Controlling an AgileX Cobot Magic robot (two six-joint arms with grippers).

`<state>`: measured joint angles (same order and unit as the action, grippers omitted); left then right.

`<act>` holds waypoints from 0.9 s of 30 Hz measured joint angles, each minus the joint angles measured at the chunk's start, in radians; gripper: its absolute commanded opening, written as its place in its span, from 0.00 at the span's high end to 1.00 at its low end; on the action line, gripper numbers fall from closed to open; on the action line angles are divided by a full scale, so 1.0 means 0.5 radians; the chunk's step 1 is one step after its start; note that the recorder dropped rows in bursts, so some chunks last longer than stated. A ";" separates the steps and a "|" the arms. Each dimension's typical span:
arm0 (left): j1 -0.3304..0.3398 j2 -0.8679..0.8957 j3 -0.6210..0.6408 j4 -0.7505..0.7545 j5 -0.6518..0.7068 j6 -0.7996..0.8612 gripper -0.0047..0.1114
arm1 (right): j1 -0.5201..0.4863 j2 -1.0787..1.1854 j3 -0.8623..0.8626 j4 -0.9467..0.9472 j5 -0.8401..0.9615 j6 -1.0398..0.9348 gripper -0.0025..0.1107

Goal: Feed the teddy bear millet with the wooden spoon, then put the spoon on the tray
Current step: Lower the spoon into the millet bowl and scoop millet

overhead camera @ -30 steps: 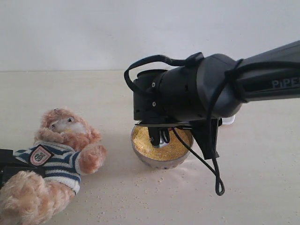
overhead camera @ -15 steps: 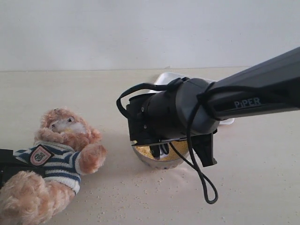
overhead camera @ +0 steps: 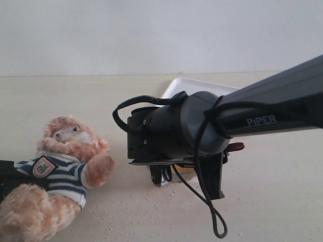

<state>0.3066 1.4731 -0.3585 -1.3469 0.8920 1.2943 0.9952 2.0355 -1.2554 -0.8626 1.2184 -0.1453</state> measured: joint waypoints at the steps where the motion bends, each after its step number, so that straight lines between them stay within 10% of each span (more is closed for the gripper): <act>1: 0.000 0.000 0.000 0.000 0.000 0.000 0.92 | 0.000 0.000 0.000 0.010 0.004 0.000 0.98; 27: 0.000 0.000 0.000 0.000 0.000 0.000 0.92 | 0.000 -0.020 -0.186 0.232 0.008 -0.106 0.98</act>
<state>0.3066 1.4731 -0.3585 -1.3469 0.8920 1.2943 0.9952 2.0256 -1.3483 -0.7467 1.2222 -0.1985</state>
